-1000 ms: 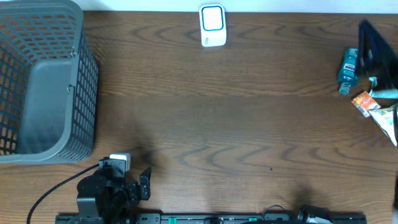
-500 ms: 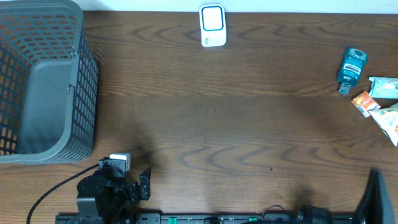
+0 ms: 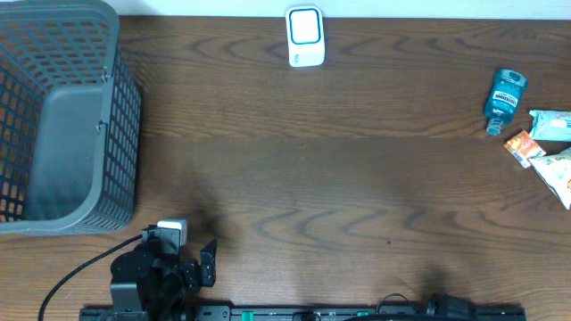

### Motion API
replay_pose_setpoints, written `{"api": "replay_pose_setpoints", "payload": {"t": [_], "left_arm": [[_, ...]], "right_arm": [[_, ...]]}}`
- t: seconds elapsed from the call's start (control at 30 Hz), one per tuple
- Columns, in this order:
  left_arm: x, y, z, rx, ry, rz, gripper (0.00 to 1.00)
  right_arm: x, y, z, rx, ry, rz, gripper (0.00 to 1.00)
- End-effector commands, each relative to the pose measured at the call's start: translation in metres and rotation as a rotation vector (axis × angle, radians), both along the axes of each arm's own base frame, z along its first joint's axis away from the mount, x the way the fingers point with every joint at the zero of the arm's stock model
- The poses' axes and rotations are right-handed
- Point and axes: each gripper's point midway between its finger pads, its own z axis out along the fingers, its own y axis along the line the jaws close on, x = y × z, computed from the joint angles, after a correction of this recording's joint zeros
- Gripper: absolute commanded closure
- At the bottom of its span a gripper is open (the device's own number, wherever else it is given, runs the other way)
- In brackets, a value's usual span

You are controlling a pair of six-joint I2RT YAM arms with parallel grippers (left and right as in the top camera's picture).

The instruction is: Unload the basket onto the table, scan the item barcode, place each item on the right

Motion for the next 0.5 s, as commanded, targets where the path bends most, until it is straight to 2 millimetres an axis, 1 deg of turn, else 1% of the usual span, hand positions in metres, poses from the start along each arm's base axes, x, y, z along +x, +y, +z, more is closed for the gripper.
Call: {"api": "replay_pose_setpoints", "payload": {"t": [0.0, 0.13, 0.27, 0.33, 0.47], "left_arm": [[0.000, -0.001, 0.004, 0.002, -0.014, -0.014, 0.03], [0.000, -0.001, 0.004, 0.002, -0.014, -0.014, 0.03], [0.000, -0.001, 0.004, 0.002, -0.014, -0.014, 0.03], [0.000, -0.001, 0.004, 0.002, -0.014, -0.014, 0.03], [0.000, -0.001, 0.004, 0.002, -0.014, -0.014, 0.03]], "right_arm": [[-0.007, -0.002, -0.020, -0.080, 0.001, -0.015, 0.01], [-0.012, -0.002, -0.038, -0.083, -0.004, 0.038, 0.01], [-0.010, -0.003, -0.057, -0.108, -0.035, 0.048, 0.01], [-0.005, -0.004, -0.064, -0.110, -0.054, 0.047, 0.01], [0.026, -0.007, -0.080, -0.104, -0.008, 0.050, 0.01]]}}
